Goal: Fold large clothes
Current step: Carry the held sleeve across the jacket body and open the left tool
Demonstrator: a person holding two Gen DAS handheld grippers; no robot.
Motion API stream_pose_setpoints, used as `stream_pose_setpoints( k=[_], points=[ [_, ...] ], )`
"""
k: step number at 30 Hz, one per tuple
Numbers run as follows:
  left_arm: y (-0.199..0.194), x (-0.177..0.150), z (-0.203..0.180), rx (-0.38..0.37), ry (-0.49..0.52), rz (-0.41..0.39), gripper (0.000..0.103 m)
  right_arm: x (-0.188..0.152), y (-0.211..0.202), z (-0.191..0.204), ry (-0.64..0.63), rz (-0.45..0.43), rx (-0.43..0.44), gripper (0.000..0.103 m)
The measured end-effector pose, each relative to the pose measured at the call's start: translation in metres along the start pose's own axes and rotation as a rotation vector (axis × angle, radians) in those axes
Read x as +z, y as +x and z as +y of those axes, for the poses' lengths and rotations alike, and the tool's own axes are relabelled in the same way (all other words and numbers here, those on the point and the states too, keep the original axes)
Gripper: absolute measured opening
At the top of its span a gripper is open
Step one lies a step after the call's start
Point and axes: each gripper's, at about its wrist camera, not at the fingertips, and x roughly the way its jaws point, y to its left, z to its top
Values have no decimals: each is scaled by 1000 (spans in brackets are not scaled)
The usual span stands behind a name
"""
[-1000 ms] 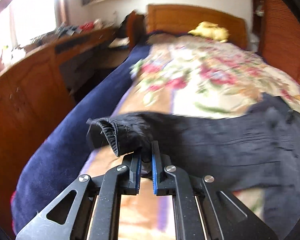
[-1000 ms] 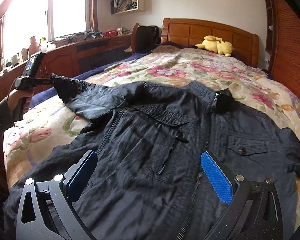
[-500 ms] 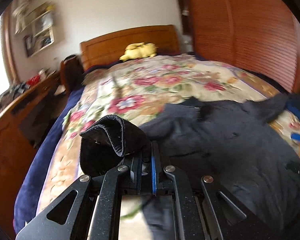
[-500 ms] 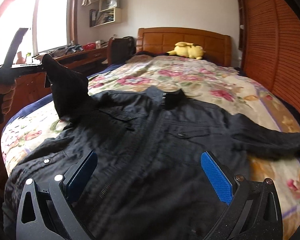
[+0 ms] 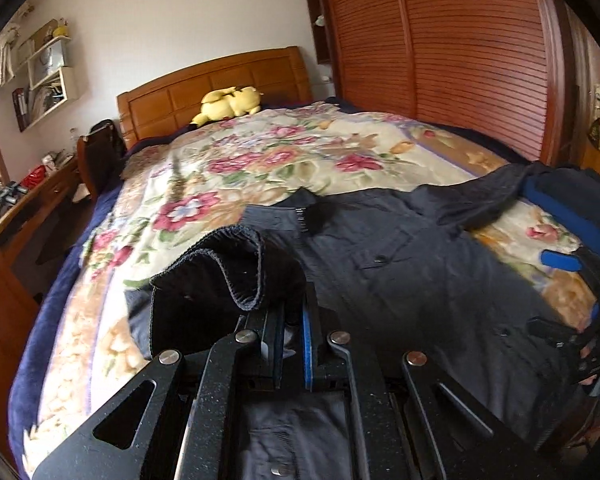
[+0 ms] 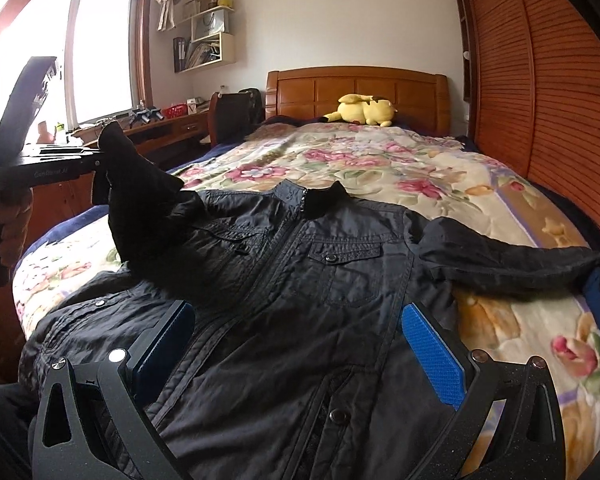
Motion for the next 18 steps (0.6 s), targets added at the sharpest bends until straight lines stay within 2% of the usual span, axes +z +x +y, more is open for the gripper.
stream_pose_setpoints(
  k=[4,7,12,14,18],
  points=[
    [-4,-6,-19,-21,18,-3,8,1,1,1,1,0,3,103],
    [-10,-19,-19,-31,-33,15,9,2,3,3,-7,13,8,103],
    [-24,-40,-10,-61,-82,12,40,6,0,8,-32,19,18,103],
    [-31,-47,-7,-71,-85,7,42,9,0,10,-39,17,17,103],
    [-47,-61,4,-41,-81,-3,65,14,2,14,-37,10,33,103]
  ],
)
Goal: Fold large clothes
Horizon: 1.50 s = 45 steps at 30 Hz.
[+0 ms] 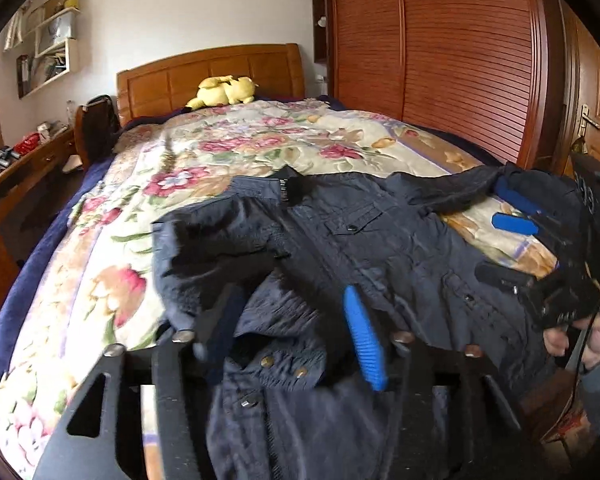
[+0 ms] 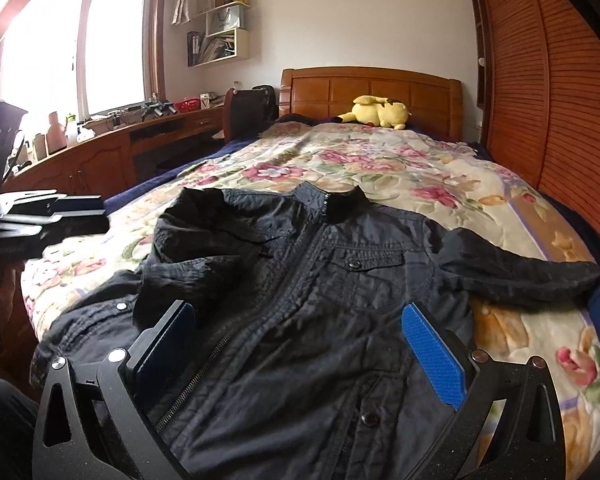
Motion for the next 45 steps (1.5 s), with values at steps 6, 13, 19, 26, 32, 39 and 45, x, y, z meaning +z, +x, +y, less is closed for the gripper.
stream_pose_setpoints(
  k=[6,13,19,26,32,39,45],
  points=[
    [-22,-24,25,72,-40,-23,78,4,15,14,-23,6,62,102],
    [-50,-62,55,181,-112,-46,78,15,44,46,-92,35,152,100],
    [-65,-86,75,216,-184,-54,78,17,73,79,-168,87,235,96],
    [-72,-100,87,247,-207,-56,80,18,122,107,-230,197,266,89],
    [-72,-115,93,238,-215,-74,81,13,158,129,-304,293,230,86],
    [-74,-125,88,236,-229,-66,81,15,174,134,-386,317,153,32],
    [-76,-120,73,234,-210,-67,81,32,147,99,-298,211,125,4]
  ],
)
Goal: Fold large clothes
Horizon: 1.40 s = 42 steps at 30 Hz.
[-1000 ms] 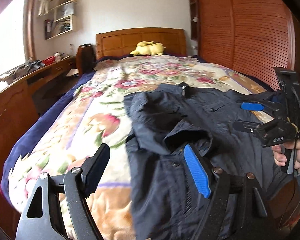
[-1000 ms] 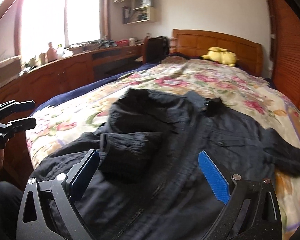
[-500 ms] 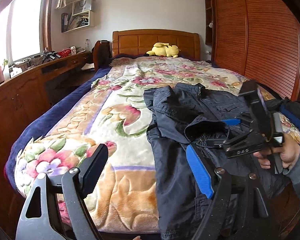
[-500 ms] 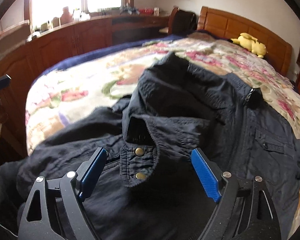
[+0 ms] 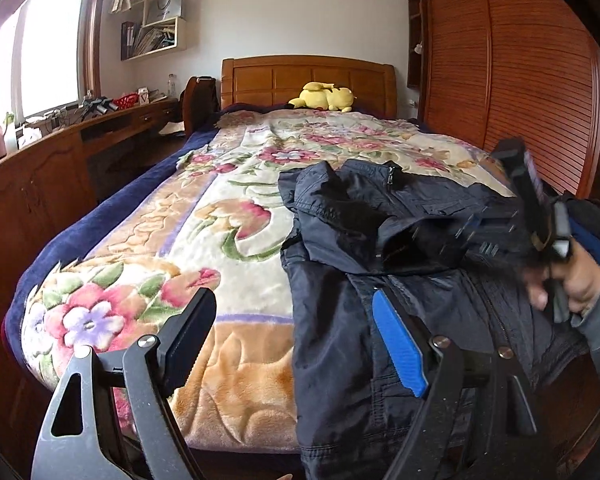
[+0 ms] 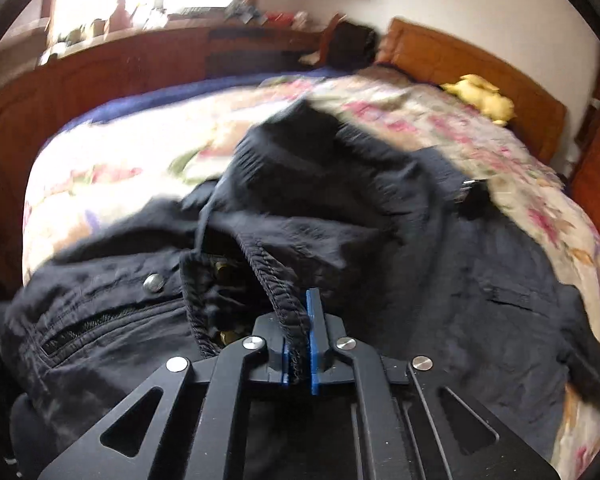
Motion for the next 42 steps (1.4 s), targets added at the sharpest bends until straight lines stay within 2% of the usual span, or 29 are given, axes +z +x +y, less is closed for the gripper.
stream_pose_setpoints(
  k=[4,7,12,18,22,28,32,36,39,40,42],
  points=[
    [-4,2,-4,-25,3,-17,81,-3,-37,-47,119,-90,-67,3],
    [-6,1,-4,-43,1,-32,81,-15,-59,-84,211,-119,-151,3],
    [-3,0,-3,-79,-25,-37,81,-44,-62,-127,312,-50,-231,3],
    [-4,4,0,-76,-33,-45,81,-59,-41,-147,354,20,-306,3],
    [-4,10,2,-54,-15,-47,81,-62,-44,-164,409,-17,-334,2],
    [1,1,1,-48,1,-33,81,-70,-70,-162,418,-73,-398,2],
    [7,-13,-1,-58,-8,-8,81,-85,-69,-159,443,-32,-432,2],
    [13,-17,-7,-74,5,7,81,-100,-65,-166,523,5,-405,2],
    [18,-17,-13,-91,7,10,81,-109,-67,-163,524,36,-381,3],
    [20,-16,-17,-97,8,9,81,-109,-68,-162,520,46,-374,5],
    [24,-16,-21,-109,3,5,81,-113,-77,-160,504,66,-415,12]
  ],
)
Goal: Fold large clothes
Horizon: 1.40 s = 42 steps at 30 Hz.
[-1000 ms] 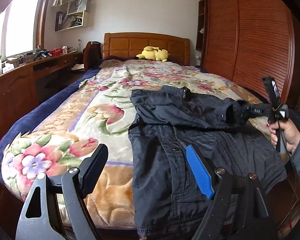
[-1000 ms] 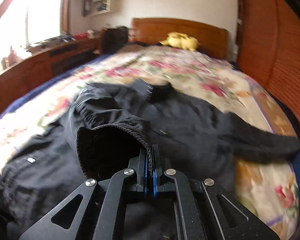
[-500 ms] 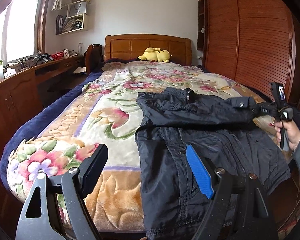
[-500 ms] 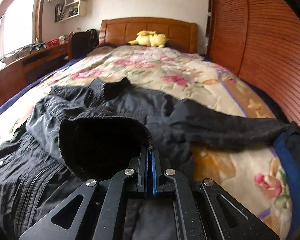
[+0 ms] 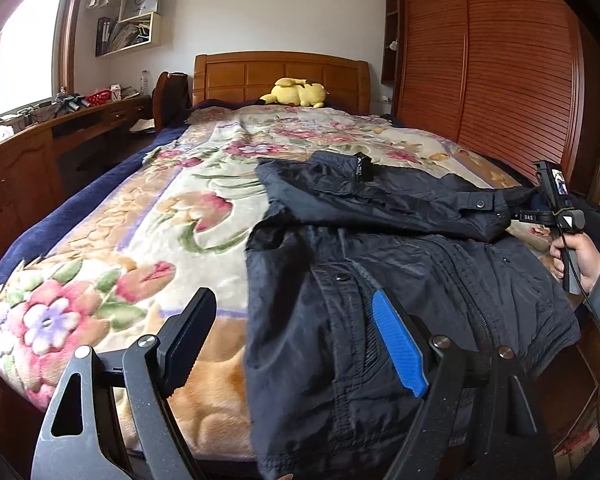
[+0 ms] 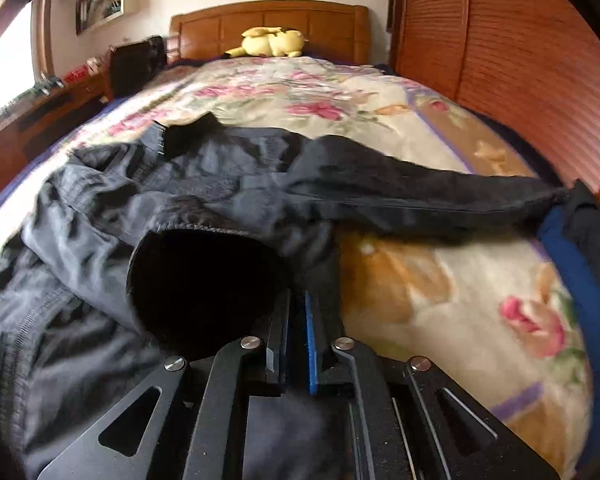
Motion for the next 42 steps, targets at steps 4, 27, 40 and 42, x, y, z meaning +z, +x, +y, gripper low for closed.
stream_pose_setpoints(
  k=[4,27,40,42],
  points=[
    [10,3,-11,-24,3,8,81,-5,-29,-17,33,-43,-10,53],
    [68,51,-55,-55,72,54,81,-24,-4,0,-132,57,102,1],
    [113,65,-113,-158,154,42,81,-15,-48,-56,-26,-40,2,40],
    [115,66,-121,-161,174,38,81,-9,-49,-73,-6,-48,-48,59]
  ],
)
